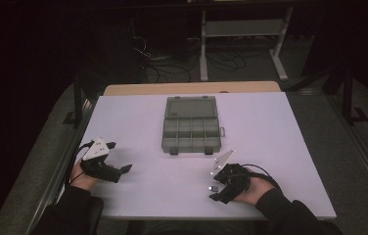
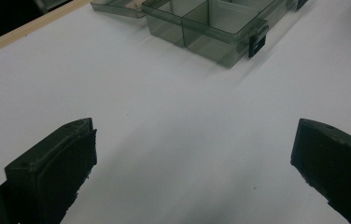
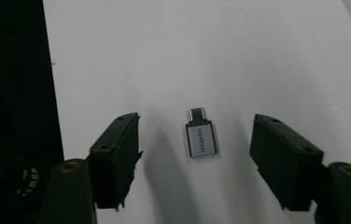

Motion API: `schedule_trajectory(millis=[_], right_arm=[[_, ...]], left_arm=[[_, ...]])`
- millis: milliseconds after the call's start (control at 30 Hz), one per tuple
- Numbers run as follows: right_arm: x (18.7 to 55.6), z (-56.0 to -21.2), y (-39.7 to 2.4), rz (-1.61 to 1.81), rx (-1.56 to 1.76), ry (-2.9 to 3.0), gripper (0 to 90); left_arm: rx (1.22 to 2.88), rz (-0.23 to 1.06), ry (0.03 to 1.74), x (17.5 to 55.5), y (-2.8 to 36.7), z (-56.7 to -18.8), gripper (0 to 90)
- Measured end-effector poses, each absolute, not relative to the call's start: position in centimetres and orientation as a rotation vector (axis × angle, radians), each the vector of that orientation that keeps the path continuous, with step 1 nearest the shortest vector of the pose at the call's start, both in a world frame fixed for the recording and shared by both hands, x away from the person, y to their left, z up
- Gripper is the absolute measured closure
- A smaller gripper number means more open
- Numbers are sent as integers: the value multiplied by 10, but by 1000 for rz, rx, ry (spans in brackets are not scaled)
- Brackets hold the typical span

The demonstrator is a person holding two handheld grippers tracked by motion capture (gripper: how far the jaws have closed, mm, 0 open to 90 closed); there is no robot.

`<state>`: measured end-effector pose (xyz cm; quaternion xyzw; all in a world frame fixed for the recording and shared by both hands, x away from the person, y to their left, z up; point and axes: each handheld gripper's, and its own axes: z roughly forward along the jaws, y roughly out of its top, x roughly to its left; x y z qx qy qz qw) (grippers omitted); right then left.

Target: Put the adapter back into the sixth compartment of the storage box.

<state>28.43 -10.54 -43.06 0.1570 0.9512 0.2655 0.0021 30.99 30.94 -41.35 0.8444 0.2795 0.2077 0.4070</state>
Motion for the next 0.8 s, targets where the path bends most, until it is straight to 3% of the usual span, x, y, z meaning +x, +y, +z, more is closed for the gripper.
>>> schedule_trajectory(millis=[100,133,233,433,467,567,800], right_arm=[[284,-431,-105,826,492,2992,404],[284,-431,-105,824,496,2996,479],[284,-430,-105,830,488,2989,540],[283,-430,-104,818,474,2990,603],[282,-432,-102,798,454,2980,666],[282,-431,-101,781,471,2956,745],[285,-431,-102,786,520,2959,750]], left_arm=[[2126,525,706,310,309,-414,0],[2129,524,704,310,309,-413,0],[2128,524,704,310,309,-413,0],[2128,525,704,310,309,-413,0],[2128,525,704,310,310,-413,0],[2128,525,704,310,309,-413,0],[2123,519,705,310,309,-413,0]])
